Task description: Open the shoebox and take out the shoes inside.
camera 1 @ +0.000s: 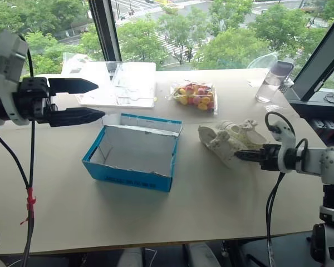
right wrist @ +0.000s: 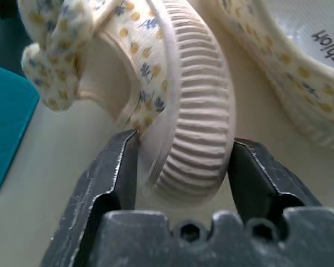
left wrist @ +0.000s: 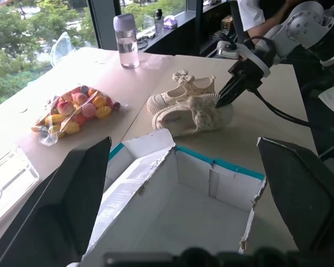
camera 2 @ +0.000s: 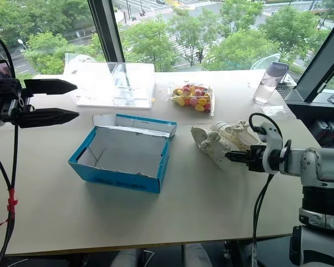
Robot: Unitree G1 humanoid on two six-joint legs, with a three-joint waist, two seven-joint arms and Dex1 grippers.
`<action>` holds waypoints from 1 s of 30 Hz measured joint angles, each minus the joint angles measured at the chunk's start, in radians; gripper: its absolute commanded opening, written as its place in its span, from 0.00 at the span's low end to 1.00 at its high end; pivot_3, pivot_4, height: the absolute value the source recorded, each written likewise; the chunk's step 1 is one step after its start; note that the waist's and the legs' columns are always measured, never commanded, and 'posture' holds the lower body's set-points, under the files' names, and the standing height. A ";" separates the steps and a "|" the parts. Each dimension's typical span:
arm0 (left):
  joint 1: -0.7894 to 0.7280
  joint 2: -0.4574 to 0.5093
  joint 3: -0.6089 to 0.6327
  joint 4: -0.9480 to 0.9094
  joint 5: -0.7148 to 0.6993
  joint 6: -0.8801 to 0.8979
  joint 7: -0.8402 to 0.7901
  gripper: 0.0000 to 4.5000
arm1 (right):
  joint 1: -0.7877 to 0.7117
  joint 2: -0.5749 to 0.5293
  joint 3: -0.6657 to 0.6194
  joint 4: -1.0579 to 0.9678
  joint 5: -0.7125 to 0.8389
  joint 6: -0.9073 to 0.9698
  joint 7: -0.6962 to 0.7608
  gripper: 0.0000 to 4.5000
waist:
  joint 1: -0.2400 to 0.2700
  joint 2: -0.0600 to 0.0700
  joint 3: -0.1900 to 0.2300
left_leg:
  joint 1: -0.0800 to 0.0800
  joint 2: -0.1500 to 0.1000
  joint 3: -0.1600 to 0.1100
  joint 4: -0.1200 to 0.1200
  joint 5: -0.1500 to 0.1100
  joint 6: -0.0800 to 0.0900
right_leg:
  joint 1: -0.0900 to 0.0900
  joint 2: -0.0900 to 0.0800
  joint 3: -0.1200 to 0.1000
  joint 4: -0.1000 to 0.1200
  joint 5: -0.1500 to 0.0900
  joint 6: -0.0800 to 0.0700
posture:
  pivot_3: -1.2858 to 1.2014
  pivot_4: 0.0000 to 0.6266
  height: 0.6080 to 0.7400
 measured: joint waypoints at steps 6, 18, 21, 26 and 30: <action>0.011 0.000 0.005 -0.004 0.000 0.000 0.002 1.00 | -0.053 -0.130 -0.002 0.030 0.004 -0.052 0.035 0.99 | 0.002 0.000 0.000 | 0.000 0.000 0.001 0.000 0.000 0.000 | 0.000 0.000 0.001 0.000 0.000 0.000 | 0.52 0.24 1.00; 0.100 -0.106 0.144 0.097 0.117 -0.121 0.227 1.00 | 0.007 0.028 -0.034 -0.179 0.010 -0.593 0.099 0.99 | 0.007 0.000 0.000 | 0.003 0.000 0.001 0.003 0.000 0.000 | 0.005 0.000 0.001 0.000 0.001 0.001 | 0.52 0.24 1.00; 0.154 -0.206 0.219 0.134 0.191 -0.222 0.404 1.00 | 0.010 0.069 -0.033 -0.115 -0.041 -0.646 0.006 0.99 | 0.012 0.000 0.000 | 0.004 0.000 0.000 0.002 0.000 0.000 | 0.006 -0.001 0.000 -0.002 0.005 -0.005 | 0.52 0.24 1.00; 0.340 -0.354 0.325 0.153 0.293 -0.352 0.613 1.00 | 0.130 0.157 -0.034 -0.034 -0.150 -0.770 -0.145 0.99 | 0.015 -0.002 -0.001 | 0.003 -0.001 0.000 0.000 -0.001 0.001 | 0.006 -0.002 0.000 -0.005 0.007 -0.006 | 0.52 0.24 1.00; 0.436 -0.463 0.389 0.084 0.267 -0.365 0.691 1.00 | 0.221 0.180 -0.019 -0.075 -0.162 -0.817 -0.144 0.99 | 0.016 -0.003 -0.002 | 0.006 -0.001 0.000 0.002 -0.001 0.001 | 0.011 -0.003 0.000 -0.006 0.008 -0.005 | 0.52 0.24 1.00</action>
